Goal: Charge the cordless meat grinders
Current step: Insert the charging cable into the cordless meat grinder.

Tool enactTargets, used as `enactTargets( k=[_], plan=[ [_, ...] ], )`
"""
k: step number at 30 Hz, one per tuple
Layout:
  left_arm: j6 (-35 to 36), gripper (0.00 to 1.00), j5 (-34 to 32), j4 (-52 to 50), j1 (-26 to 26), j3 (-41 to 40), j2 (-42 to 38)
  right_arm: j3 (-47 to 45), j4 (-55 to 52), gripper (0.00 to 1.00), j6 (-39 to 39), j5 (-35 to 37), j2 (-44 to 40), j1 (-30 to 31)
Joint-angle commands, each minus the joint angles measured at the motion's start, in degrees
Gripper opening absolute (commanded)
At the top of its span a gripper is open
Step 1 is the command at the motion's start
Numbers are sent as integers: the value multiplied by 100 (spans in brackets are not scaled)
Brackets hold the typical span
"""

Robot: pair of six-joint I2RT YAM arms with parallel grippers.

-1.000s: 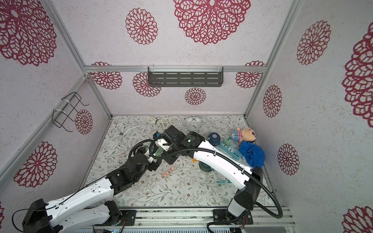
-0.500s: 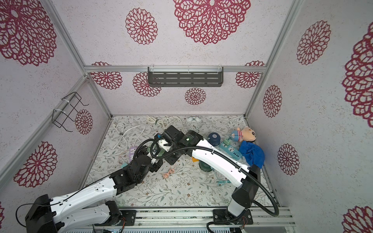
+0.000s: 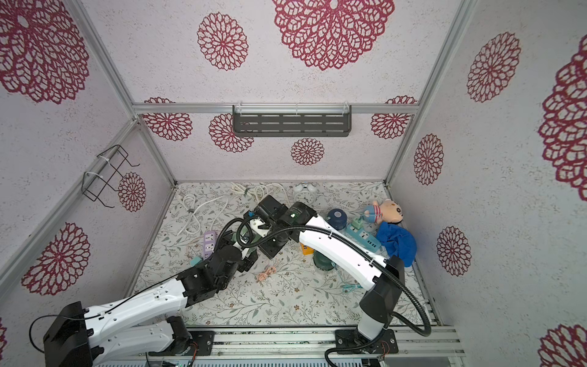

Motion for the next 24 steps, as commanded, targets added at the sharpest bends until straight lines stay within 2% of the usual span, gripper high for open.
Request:
enactTargets(
  k=[1, 7, 13, 24],
  plan=[
    [633, 33, 1291, 273, -812, 238, 95, 519, 2202, 0, -85, 8, 86, -26],
    [536, 32, 1216, 171, -963, 56, 18, 455, 2064, 0, -195, -54, -51, -320],
    [525, 32, 1224, 379, -972, 136, 147, 493, 2192, 0, -31, -379, 104, -180],
    [368, 32, 1228, 731, -1032, 93, 372, 428, 2074, 0, -145, -87, 62, -200]
  ],
)
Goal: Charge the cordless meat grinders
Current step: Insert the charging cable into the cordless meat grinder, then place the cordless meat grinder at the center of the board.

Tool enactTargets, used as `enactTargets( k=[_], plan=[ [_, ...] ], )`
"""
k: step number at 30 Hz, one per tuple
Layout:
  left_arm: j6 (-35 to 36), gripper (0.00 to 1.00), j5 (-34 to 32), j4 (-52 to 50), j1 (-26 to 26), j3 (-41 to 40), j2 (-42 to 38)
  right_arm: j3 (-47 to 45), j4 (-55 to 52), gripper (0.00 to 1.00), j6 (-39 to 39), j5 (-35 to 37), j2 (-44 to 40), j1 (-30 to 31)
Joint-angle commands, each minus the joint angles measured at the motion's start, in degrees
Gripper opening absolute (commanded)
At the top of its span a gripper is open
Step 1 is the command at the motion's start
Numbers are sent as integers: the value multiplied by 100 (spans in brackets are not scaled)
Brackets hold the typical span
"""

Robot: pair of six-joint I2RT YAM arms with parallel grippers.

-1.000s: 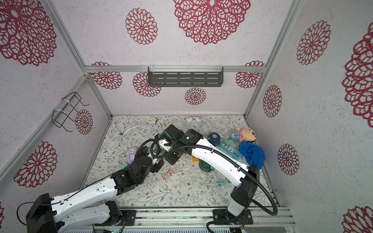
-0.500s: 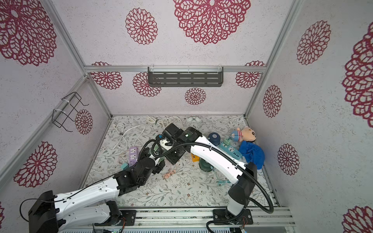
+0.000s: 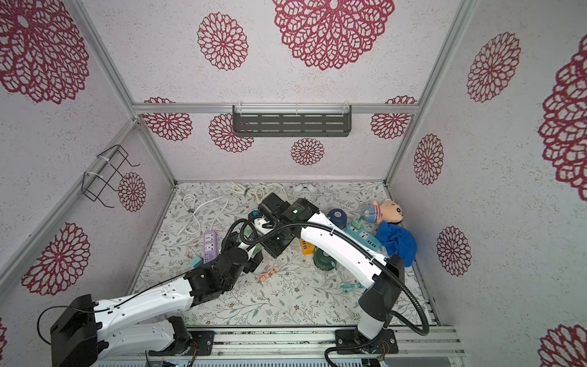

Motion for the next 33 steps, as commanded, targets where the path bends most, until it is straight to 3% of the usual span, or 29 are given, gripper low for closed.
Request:
enactTargets(
  k=[1, 4, 7, 11, 21, 24, 33],
  plan=[
    [564, 32, 1322, 495, -783, 10, 32, 322, 2456, 0, -59, 59, 22, -8],
    [516, 32, 1240, 649, -748, -78, -35, 89, 2442, 2, -92, -1, -78, -2],
    [401, 31, 1219, 713, -627, -153, -131, -305, 2464, 13, -108, 13, -278, -7],
    [253, 32, 1293, 892, -364, -367, -322, -991, 2497, 37, -82, 185, -678, -3],
    [18, 32, 1811, 1576, 303, -722, -123, -2180, 2634, 83, 117, 681, -2082, -121],
    [-25, 32, 2000, 2075, 471, -722, 275, -2354, 2797, 88, 239, 859, -2455, -248],
    [-464, 32, 2669, 3679, 936, -462, 1873, -3126, 3135, 87, 739, 1077, -3395, -748]
  ],
)
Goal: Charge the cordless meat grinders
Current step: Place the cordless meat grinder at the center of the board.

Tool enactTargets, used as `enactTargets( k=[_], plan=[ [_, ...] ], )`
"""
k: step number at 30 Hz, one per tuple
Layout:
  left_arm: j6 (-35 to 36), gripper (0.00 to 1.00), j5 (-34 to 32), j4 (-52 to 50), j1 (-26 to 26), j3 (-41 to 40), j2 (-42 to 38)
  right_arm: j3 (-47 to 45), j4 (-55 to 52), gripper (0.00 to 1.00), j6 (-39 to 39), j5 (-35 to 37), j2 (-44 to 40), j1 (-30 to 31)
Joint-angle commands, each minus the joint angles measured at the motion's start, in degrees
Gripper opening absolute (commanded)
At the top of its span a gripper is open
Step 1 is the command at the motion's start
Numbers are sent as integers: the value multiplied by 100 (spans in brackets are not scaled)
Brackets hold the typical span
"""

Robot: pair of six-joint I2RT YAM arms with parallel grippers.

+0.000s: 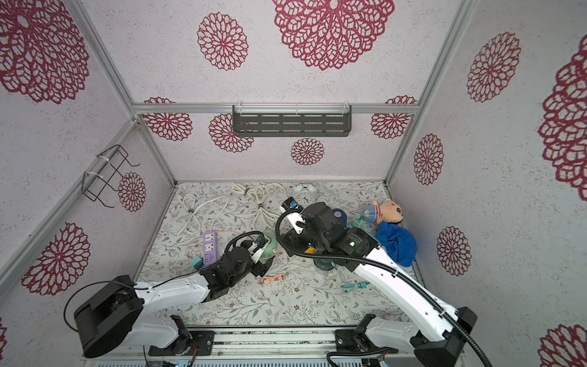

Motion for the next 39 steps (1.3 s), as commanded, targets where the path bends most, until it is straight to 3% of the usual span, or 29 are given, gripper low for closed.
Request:
enactTargets(
  k=[1, 9, 19, 28, 29, 37, 39],
  plan=[
    [-280, 33, 388, 1329, 155, 259, 542, -278, 238, 88, 385, 189, -330, -136],
    [-919, 38, 845, 2463, 412, 930, 2197, -764, 329, 87, 671, 164, -770, -203],
    [-1171, 50, 1282, 2154, 412, 1656, 3169, -731, 293, 87, 622, 271, -832, -243],
    [-1378, 87, 1134, 2162, 388, 1558, 3418, -754, 390, 87, 593, 186, -853, -260],
    [-1383, 99, 1057, 2178, 363, 1527, 3417, -755, 386, 87, 589, 181, -869, -258],
    [-1207, 97, 507, 2102, 117, 1158, 3062, -843, 466, 92, 533, 152, -927, -265],
    [-1207, 97, 376, 2079, 73, 975, 2672, -870, 519, 93, 525, 124, -918, -265]
  ],
)
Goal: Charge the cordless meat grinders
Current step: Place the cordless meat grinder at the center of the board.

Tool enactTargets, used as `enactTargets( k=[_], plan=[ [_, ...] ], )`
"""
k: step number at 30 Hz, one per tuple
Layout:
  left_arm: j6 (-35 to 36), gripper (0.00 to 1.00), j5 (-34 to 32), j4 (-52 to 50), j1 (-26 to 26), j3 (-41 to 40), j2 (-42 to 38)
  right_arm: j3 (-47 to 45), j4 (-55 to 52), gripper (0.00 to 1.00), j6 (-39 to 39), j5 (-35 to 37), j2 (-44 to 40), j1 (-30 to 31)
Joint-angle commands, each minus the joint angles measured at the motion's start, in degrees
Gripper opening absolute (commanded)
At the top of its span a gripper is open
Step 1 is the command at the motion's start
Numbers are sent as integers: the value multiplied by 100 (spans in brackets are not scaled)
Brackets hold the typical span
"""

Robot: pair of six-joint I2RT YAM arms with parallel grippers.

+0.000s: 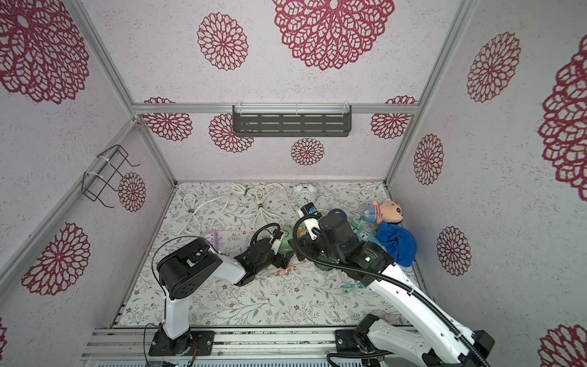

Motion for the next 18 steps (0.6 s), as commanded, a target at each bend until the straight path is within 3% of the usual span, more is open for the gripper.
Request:
enactTargets(
  k=[1, 6, 9, 13, 15, 18],
  plan=[
    [34, 97, -406, 58, -90, -297, -582, -30, 272, 93, -18, -34, -91, -30],
    [-34, 97, -1102, -173, -327, -853, -1472, -109, 461, 94, -44, -126, 1, -34],
    [-78, 97, -1911, -1187, -632, -812, -2192, -166, 620, 94, -37, -228, 72, -33],
    [-651, 97, -3027, -3372, -929, -429, -3249, -257, 829, 90, 28, -290, 197, -38],
    [-1396, 97, -3501, -4581, -884, -133, -3710, -305, 935, 86, 57, -302, 276, -33],
    [-2855, 97, -3769, -7172, -501, 672, -4148, -372, 1101, 82, 134, -427, 401, -33]
  ],
)
